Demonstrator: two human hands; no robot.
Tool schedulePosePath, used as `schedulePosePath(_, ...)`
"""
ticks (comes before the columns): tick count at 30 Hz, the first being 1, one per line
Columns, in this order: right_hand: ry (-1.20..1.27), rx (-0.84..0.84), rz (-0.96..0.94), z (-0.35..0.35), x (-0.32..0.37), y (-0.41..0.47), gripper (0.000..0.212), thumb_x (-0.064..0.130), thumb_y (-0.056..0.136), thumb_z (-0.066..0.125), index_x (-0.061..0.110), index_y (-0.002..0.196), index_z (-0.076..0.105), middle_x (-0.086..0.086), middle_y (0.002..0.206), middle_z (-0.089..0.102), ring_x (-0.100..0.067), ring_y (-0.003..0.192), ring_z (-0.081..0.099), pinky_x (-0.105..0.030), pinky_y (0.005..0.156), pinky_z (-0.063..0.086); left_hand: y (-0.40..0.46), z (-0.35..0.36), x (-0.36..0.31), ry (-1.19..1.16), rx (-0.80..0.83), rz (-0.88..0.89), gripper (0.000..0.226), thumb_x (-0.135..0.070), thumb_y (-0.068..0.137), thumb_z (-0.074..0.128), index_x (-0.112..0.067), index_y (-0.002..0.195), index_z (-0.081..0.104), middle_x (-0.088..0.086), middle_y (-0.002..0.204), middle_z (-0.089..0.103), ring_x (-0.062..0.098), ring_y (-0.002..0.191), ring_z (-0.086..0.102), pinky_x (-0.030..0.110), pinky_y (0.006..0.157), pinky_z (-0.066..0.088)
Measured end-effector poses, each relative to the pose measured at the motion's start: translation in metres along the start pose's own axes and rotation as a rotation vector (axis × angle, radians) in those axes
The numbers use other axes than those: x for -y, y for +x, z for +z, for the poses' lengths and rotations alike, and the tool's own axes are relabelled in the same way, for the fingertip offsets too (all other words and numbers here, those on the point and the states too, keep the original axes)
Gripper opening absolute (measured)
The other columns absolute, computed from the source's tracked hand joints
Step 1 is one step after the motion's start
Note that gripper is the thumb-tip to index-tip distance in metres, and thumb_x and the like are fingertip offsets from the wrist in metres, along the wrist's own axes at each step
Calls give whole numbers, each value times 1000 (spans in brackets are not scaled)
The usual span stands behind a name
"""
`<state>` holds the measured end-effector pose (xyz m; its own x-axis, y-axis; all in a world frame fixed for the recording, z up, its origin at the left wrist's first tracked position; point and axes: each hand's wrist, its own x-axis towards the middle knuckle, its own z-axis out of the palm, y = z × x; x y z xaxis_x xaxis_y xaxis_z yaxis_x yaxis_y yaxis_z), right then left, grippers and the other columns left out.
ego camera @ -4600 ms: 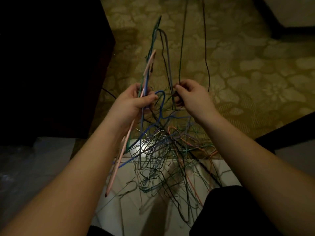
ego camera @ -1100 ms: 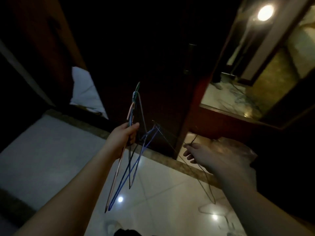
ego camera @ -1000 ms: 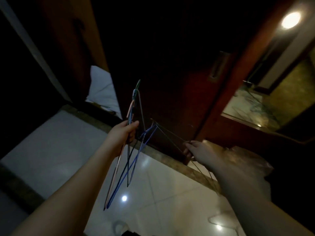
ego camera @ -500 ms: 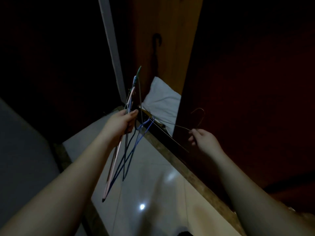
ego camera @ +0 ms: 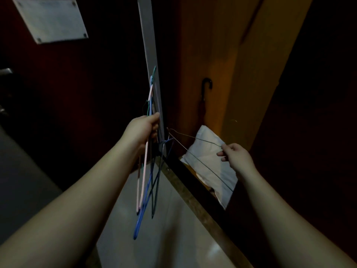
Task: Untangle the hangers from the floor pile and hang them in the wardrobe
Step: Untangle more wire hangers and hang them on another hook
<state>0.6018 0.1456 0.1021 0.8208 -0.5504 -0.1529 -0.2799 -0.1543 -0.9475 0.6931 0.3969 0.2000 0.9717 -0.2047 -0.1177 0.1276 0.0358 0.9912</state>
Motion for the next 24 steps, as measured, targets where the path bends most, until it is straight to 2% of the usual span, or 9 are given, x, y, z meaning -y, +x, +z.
schedulePosePath(6,13,-38,-30,22,61,86,23,34,99,51,14,100,62,-2,90,72,-13,75,59,-28,62,38,101,1,-46,-75,-41,63,15,-26,98,55,-14,90,55,-7,53,40,9,45,34,24,51,30)
schedulePosePath(9,-44,-59,-44,35,84,121,23,35,100,50,16,102,62,1,90,71,-11,76,60,-27,62,38,152,-5,-60,-120,-12,66,16,-28,97,57,-14,90,58,-10,50,41,7,43,36,23,50,30)
schedulePosePath(15,-94,-192,-102,67,122,184,21,35,100,48,19,102,62,2,94,70,-11,80,61,-25,62,40,251,-15,-89,-202,161,54,21,-27,99,55,-13,83,57,-10,47,42,5,39,35,19,46,28)
schedulePosePath(20,-98,-378,-103,84,162,226,22,39,100,47,26,88,61,3,89,69,-16,85,62,-30,65,43,317,-16,-120,-219,322,49,25,-27,100,52,-14,79,55,-10,45,41,4,37,32,19,44,25)
schedulePosePath(24,-103,-495,-87,77,193,249,26,39,100,49,19,95,65,-2,89,69,-20,80,58,-29,60,41,364,-7,-137,-213,437,67,20,-28,99,54,-14,84,56,-7,54,43,5,41,36,17,42,28)
